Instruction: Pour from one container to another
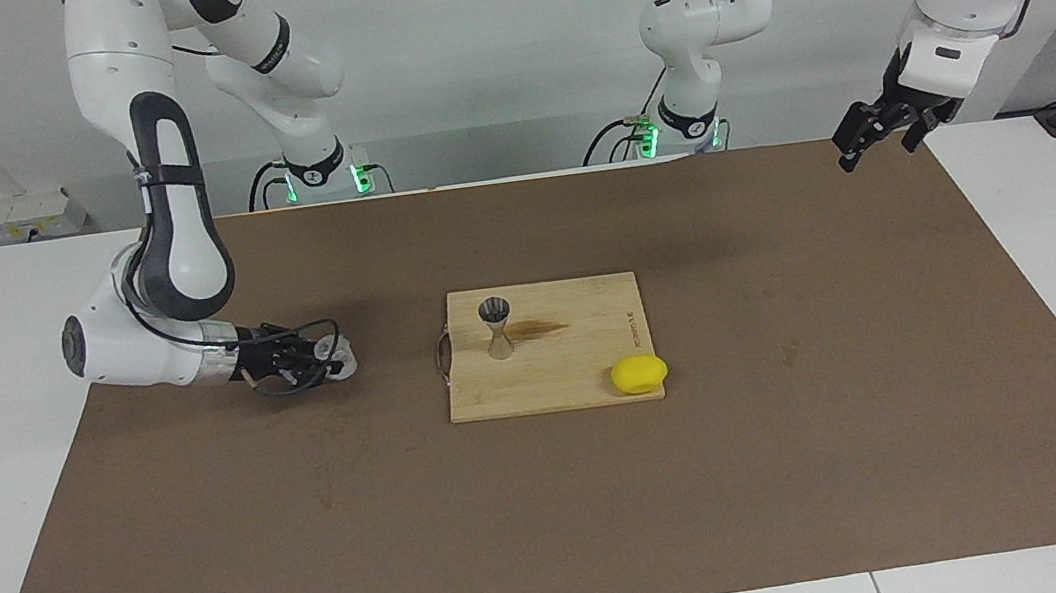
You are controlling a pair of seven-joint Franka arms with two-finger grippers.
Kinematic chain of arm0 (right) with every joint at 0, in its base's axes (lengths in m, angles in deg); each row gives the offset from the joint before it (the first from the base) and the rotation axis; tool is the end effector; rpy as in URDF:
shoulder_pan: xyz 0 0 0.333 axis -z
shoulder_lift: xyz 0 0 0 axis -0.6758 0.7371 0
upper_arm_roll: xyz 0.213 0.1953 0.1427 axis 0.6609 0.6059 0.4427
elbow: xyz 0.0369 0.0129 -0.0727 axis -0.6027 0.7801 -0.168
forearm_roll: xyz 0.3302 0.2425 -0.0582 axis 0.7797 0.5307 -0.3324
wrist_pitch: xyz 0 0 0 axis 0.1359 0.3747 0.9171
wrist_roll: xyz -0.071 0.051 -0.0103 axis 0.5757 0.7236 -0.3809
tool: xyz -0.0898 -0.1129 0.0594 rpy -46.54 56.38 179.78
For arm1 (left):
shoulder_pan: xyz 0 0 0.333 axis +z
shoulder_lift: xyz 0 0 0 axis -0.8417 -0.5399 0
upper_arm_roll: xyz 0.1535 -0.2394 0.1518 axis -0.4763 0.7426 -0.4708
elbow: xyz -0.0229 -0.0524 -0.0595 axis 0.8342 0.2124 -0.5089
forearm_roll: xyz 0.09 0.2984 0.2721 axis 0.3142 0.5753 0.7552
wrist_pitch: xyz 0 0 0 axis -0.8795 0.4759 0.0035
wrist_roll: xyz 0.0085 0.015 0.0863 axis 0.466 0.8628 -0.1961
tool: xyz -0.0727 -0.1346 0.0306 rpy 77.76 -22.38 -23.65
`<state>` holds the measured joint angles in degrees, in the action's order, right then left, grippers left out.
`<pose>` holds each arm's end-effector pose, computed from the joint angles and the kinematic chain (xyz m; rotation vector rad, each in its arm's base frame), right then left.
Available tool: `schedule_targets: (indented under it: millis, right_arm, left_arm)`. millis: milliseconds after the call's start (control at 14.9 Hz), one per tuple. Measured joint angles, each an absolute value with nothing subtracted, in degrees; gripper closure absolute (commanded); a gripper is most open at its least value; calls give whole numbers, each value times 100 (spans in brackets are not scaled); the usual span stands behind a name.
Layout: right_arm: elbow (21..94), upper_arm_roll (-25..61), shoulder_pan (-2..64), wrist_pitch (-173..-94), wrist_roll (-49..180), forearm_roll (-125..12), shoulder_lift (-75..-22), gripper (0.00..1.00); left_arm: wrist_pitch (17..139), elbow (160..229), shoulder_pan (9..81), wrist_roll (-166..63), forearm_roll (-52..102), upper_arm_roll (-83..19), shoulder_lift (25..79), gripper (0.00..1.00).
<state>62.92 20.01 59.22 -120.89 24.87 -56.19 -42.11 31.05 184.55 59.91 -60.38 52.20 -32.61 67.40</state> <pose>0.5817 -0.0112 0.2402 -2.3243 1.1932 0.7543 0.5432 0.0031 0.5599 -3.1020 -0.1758 0.0551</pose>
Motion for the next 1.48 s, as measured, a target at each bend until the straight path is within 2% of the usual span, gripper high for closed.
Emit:
schedule_targets:
  millis: [134,336,672,941,1210,1478]
  right_arm:
    - [6295,2000,5926,-12090,2455,-5917,-4217,16]
    - [6293,1996,5943,-12158,2380,-6153,-4277,3]
    - [6206,1992,6127,-12339,2443,-7057,-4768,1]
    - [5788,2048,6100,-12344,3349,-7465,-5078,1]
    - [5626,2095,5384,-12345,3872,-8599,-5363,1]
    - [5504,2123,4710,-12325,3872,-8890,-5849,1]
  left_arm:
    - [3105,18455,5991,-6038,5220,-3261,6740,0]
    - [3105,18455,5991,-6038,5220,-3261,6740,0]
    - [3105,18455,5991,-6038,5220,-3261,6740,0]
    - [3105,18455,5991,-6038,5220,-3261,6740,0]
    - [3105,18455,5991,-6038,5220,-3261,6740,0]
    - [3105,18455,5991,-6038,5220,-3261,6740,0]
